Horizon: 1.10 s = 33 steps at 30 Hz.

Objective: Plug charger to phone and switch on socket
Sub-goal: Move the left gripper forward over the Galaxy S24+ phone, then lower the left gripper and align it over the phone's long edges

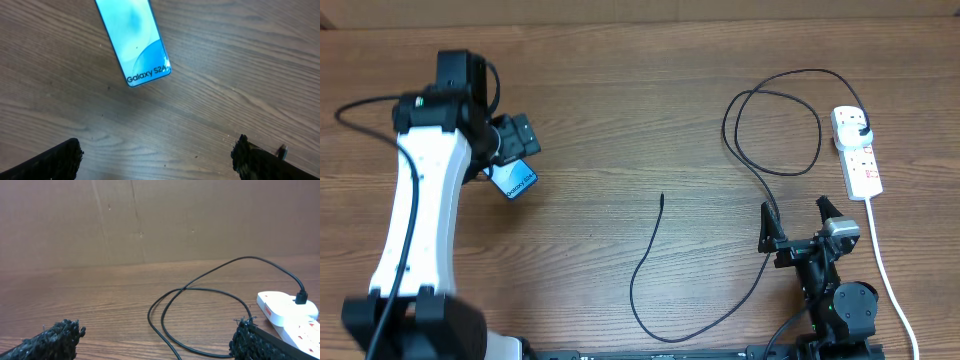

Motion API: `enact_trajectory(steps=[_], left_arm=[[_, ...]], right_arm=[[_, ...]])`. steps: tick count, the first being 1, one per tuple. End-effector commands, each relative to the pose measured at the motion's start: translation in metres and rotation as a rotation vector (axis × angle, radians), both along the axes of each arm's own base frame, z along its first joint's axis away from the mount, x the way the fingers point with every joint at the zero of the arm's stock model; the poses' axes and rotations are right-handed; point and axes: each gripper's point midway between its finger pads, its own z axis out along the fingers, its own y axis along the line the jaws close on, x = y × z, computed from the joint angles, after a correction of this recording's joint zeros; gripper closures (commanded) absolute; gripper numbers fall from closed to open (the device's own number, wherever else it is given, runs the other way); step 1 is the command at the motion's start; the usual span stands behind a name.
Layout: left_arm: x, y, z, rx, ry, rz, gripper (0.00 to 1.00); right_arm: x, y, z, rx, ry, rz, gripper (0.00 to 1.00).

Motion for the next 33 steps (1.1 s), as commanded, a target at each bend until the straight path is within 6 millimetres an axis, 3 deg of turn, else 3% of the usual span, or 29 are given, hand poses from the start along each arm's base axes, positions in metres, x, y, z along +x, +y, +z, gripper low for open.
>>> enact_trajectory(steps=[1, 8, 16, 33], left_arm=[[0.018, 0.006, -0.005, -0.001, 0.045, 0.085, 0.00], [0.033, 0.006, -0.035, -0.008, 0.129, 0.126, 0.00], [0.059, 0.002, -0.057, -0.028, 0.101, 0.118, 0.01], [0.059, 0.018, -0.107, -0.022, 0.213, 0.171, 0.01]], right_arm=[[0.000, -0.001, -0.002, -0.004, -0.004, -0.005, 0.00], [0.000, -0.001, -0.002, -0.004, -0.004, -0.005, 0.00], [0.000, -0.001, -0.002, -0.004, -0.004, -0.005, 0.01], [0.000, -0.001, -0.002, -0.004, -0.004, -0.005, 0.00]])
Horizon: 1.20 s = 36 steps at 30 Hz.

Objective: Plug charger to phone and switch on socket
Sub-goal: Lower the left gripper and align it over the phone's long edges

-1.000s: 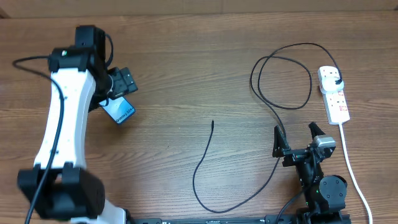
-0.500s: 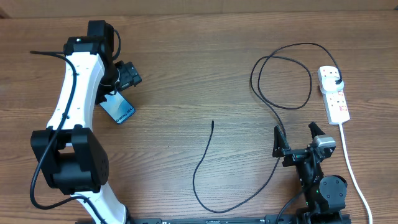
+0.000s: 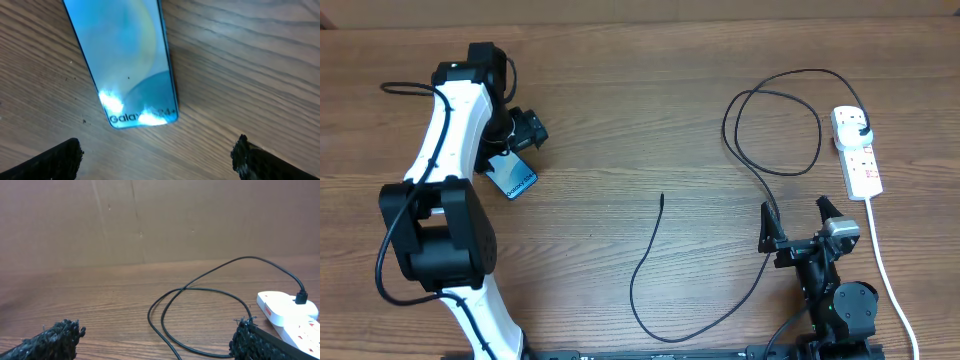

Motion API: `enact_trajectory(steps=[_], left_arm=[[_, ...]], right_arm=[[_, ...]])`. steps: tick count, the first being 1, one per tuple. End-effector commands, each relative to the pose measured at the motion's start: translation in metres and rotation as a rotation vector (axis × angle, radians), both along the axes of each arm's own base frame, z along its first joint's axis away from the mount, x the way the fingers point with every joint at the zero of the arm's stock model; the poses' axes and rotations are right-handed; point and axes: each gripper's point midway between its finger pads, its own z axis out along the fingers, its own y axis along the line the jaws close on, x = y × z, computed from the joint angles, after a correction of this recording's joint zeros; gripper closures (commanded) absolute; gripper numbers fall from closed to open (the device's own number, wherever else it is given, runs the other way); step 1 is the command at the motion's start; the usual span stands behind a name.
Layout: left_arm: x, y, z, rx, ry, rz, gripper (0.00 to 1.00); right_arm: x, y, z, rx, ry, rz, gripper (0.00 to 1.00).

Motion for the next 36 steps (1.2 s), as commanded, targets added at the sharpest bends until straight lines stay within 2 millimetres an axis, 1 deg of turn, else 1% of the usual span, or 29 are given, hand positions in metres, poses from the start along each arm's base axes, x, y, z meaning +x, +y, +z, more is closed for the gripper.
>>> enact_trajectory(steps=[1, 10, 14, 17, 27, 32, 36], left_arm=[[0.009, 0.006, -0.005, 0.002, -0.009, 0.040, 0.00], [0.015, 0.009, -0.027, 0.002, 0.006, 0.046, 0.00], [0.016, 0.009, -0.035, 0.001, 0.020, 0.047, 0.00], [0.015, 0.014, -0.041, 0.000, 0.030, 0.058, 0.01], [0.012, 0.036, -0.042, -0.001, 0.034, 0.090, 0.00], [0.010, 0.040, -0.043, 0.000, 0.039, 0.085, 0.00], [0.012, 0.041, -0.043, 0.003, 0.031, 0.085, 0.00]], right_arm=[[0.000, -0.001, -0.002, -0.004, -0.004, -0.005, 0.00], [0.000, 0.000, -0.002, -0.004, -0.004, -0.005, 0.00], [0.000, -0.001, -0.002, -0.004, -0.004, -0.005, 0.00], [0.000, 0.000, -0.002, -0.004, -0.004, -0.005, 0.00], [0.000, 0.000, -0.002, -0.004, -0.004, -0.005, 0.00], [0.000, -0.001, -0.002, -0.004, -0.004, -0.005, 0.00], [0.000, 0.000, -0.002, -0.004, -0.004, -0.005, 0.00]])
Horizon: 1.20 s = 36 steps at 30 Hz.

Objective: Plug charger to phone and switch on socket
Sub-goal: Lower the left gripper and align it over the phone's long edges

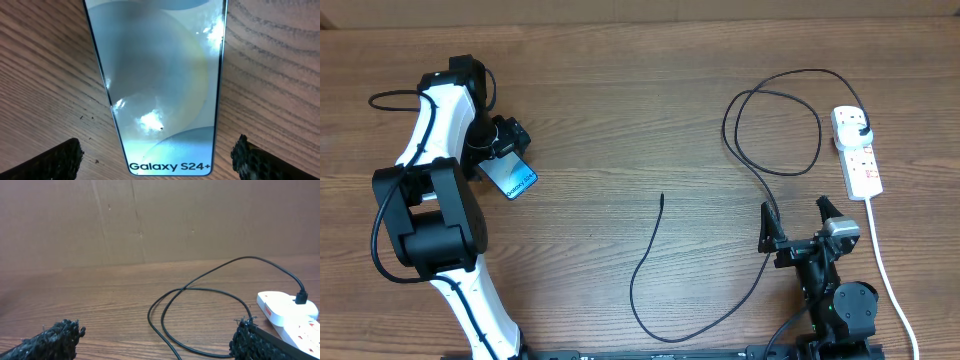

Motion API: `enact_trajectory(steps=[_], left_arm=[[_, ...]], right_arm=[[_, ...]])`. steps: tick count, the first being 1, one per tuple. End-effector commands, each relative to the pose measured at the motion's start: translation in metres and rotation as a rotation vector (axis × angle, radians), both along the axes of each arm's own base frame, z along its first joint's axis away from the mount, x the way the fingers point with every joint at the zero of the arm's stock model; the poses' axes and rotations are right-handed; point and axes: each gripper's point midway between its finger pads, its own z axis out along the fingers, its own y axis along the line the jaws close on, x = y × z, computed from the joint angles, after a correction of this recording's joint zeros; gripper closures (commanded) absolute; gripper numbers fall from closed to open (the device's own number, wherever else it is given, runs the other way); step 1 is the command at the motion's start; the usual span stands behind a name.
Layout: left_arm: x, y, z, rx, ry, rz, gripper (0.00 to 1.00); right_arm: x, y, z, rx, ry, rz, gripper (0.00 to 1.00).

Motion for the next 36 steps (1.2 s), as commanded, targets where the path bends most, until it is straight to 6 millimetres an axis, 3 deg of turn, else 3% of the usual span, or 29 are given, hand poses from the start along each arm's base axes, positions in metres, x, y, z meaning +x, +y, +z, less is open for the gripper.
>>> enact_trajectory(steps=[1, 13, 27, 36], left_arm=[[0.006, 0.003, -0.002, 0.006, -0.008, -0.006, 0.00], [0.007, -0.006, -0.003, -0.055, -0.017, 0.012, 0.00], [0.002, 0.012, -0.003, -0.067, -0.011, 0.089, 0.00], [0.009, 0.015, -0.004, -0.051, -0.038, 0.104, 0.00]], right_arm=[[0.000, -0.001, -0.002, -0.004, -0.004, -0.005, 0.00], [0.000, -0.001, -0.002, -0.004, -0.004, -0.006, 0.00], [0.000, -0.001, -0.002, -0.004, -0.004, -0.005, 0.00], [0.000, -0.001, -0.002, -0.004, -0.004, -0.005, 0.00]])
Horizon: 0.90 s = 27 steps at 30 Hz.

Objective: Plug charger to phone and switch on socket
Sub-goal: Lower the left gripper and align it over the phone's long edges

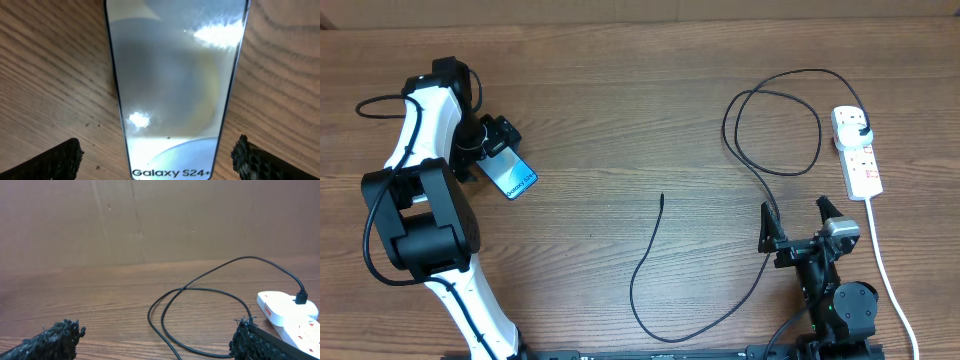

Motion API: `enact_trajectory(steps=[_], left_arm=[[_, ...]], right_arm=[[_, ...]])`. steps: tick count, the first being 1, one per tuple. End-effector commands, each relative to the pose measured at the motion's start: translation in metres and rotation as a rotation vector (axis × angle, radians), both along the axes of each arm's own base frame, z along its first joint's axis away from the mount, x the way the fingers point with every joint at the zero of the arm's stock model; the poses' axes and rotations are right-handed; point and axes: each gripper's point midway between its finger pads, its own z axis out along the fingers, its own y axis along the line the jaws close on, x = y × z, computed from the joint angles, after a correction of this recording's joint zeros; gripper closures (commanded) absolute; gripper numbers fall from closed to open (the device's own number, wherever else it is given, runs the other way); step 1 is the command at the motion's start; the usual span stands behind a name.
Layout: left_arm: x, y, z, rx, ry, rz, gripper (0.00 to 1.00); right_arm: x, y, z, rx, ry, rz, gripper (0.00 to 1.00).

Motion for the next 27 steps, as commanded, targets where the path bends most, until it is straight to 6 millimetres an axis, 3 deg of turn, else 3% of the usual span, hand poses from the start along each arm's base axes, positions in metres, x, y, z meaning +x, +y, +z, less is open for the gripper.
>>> enact_trajectory(steps=[1, 16, 27], left_arm=[[0.007, 0.001, -0.004, 0.000, -0.011, 0.024, 0.00], [0.025, 0.001, 0.008, 0.014, -0.055, 0.008, 0.00], [0.029, -0.006, -0.005, -0.001, 0.045, -0.004, 0.00]], right_arm=[[0.000, -0.001, -0.002, -0.004, -0.004, -0.006, 0.00], [0.000, -0.001, -0.002, -0.004, -0.004, -0.005, 0.00], [0.000, -0.001, -0.002, -0.004, -0.004, -0.005, 0.00]])
